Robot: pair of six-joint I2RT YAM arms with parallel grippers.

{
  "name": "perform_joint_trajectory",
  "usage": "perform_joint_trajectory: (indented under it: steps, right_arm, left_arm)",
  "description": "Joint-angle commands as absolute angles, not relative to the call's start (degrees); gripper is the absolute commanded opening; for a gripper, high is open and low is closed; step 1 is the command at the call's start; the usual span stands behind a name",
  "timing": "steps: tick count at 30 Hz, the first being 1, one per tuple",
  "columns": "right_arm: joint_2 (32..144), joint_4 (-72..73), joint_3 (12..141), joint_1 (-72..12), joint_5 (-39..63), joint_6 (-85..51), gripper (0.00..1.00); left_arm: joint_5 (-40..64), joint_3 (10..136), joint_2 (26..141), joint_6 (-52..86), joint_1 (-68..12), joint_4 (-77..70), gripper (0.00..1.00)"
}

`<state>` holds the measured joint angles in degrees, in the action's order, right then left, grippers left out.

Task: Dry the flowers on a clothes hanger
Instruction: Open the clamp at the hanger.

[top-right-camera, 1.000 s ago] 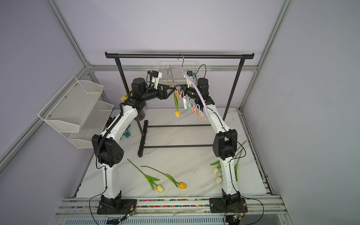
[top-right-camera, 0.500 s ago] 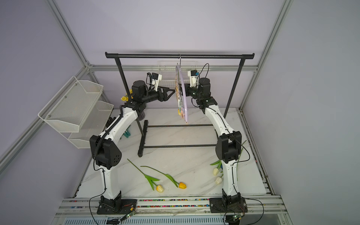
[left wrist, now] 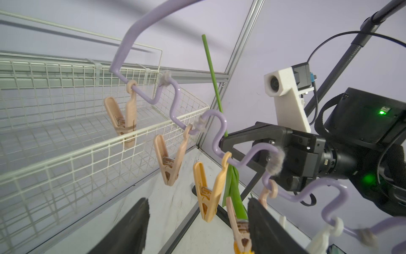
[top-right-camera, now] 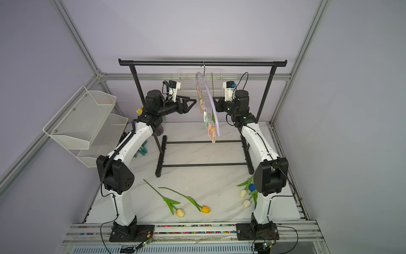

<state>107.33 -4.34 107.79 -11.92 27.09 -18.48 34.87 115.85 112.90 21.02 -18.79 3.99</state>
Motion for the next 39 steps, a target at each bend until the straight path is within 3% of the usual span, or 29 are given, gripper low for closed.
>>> perform_joint_trajectory:
  steps: [1,15,19,39]
  right_arm:
    - [107.9,-4.5,110.7,-11.7,22.3,-18.1,0.00]
    - [127.5,-3.7,138.4,-13.6,37.2,-27.1,0.00]
    - [129.9,-1.2,140.0,-13.9,41.2,-29.3,0.00]
    - [132.9,7.4,143.2,-17.4,53.4,-35.6,0.00]
  left_arm:
    - [34.3,116.0,109.5,21.1,-18.9,2.8,0.71]
    - [33.0,111.4,107.5,18.9,-20.0,2.7,0.73]
    - [32.9,110.7,106.8,18.4,-19.9,2.0,0.78]
    - [29.0,106.6,102.4,16.4,-17.0,6.0,0.78]
